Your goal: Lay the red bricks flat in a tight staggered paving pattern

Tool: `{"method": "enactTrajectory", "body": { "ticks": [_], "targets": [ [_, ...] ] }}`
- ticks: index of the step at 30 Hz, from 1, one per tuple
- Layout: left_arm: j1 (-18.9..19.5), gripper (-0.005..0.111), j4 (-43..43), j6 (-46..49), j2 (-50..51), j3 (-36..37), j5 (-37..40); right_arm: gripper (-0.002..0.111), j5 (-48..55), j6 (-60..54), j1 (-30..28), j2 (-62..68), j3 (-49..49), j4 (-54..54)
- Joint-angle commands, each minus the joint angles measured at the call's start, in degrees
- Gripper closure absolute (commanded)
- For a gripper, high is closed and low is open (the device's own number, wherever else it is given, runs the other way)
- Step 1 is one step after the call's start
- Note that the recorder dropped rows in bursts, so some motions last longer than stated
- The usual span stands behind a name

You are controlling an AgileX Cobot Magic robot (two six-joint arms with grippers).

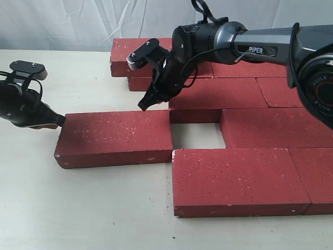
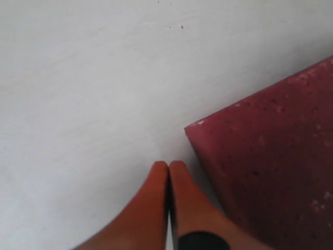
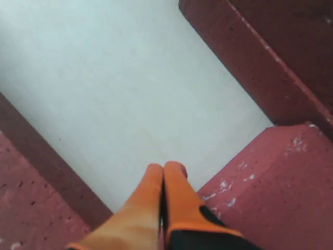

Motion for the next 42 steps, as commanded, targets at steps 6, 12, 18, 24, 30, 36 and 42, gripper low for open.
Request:
{"method": "enactTrajectory", "body": {
  "ticks": [6, 12, 18, 24, 30, 36, 42],
  "targets": [
    [-0.1, 0.107, -1.4, 0.0, -0.3, -0.1, 2.5, 0.109, 4.0, 0.0, -0.1, -0.1, -0.4, 0.0],
    [-0.1, 0.107, -2.1, 0.1, -0.3, -0.1, 2.2, 0.109, 5.6, 0.0, -0.1, -0.1, -0.4, -0.1],
    [-0.1, 0.107, -2.8, 0.1, -0.3, -0.1, 2.3, 0.109, 7.3, 0.0, -0.1, -0.1, -0.4, -0.1],
    [-0.1, 0.107, -2.9, 0.1, -0.3, -0.1, 2.3, 0.109, 6.6, 0.0, -0.1, -0.1, -0.4, -0.5],
    [0.0, 0.107, -2.9, 0.1, -0.3, 0.0, 1.0, 0.109, 9.4, 0.0, -0.1, -2.0, -2.0, -0.7],
    [0.0, 0.107, -3.4, 0.0, 0.5, 1.5, -1.3, 0.109, 18.9, 0.0, -0.8, -6.6, -1.4, -1.1],
    [-0.1, 0.107, -5.3, 0.1, 2.8, 1.5, 0.3, 0.109, 16.4, 0.0, -3.3, -12.3, 7.0, -0.3]
  ]
}}
